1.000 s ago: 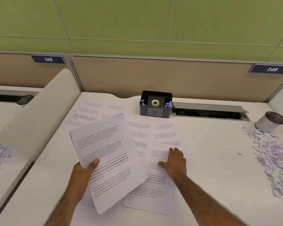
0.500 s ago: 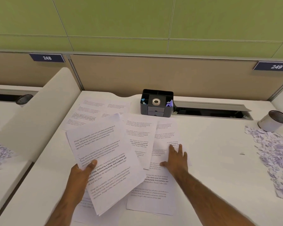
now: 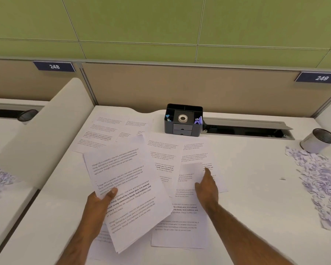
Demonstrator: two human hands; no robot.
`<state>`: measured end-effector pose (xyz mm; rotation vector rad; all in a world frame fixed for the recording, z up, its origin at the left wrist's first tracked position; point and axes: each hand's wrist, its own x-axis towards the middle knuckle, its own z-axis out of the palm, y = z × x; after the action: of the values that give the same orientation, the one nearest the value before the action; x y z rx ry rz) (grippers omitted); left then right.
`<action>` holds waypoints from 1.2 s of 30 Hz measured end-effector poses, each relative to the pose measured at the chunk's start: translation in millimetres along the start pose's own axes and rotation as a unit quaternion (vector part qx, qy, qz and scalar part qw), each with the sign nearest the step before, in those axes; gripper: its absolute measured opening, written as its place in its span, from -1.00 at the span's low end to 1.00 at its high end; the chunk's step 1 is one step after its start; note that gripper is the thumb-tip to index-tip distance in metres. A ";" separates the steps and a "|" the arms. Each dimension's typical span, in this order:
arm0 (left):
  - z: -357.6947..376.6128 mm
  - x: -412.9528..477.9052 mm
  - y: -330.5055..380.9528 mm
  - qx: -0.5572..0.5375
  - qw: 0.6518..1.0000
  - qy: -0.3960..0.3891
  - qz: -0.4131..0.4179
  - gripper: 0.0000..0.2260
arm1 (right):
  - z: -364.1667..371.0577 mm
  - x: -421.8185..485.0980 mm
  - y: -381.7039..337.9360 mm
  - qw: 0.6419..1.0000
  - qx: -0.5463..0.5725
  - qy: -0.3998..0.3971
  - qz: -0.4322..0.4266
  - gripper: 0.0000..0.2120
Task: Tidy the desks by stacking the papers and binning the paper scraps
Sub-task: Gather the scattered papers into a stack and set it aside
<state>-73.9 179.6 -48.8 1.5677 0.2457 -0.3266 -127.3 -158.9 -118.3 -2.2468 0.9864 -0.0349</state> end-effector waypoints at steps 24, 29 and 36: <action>40.5 4.6 8.8 0.024 0.998 -0.049 0.004 -0.79 | -210.9 -5.5 53.6 0.924 0.376 0.068 0.032 -0.66; 53.3 4.0 16.4 0.017 0.997 -0.076 0.004 -0.75 | -201.9 -16.2 13.5 0.880 0.475 -0.007 0.010 -0.66; 84.2 -4.9 33.0 -0.041 0.991 -0.119 -0.036 -0.72 | -138.8 -37.4 -32.9 0.886 0.448 -0.119 -0.022 -0.79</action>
<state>-71.2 94.9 -16.8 1.4262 0.1273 -0.5497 -171.4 -197.5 17.1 -1.3707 0.5946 -0.1909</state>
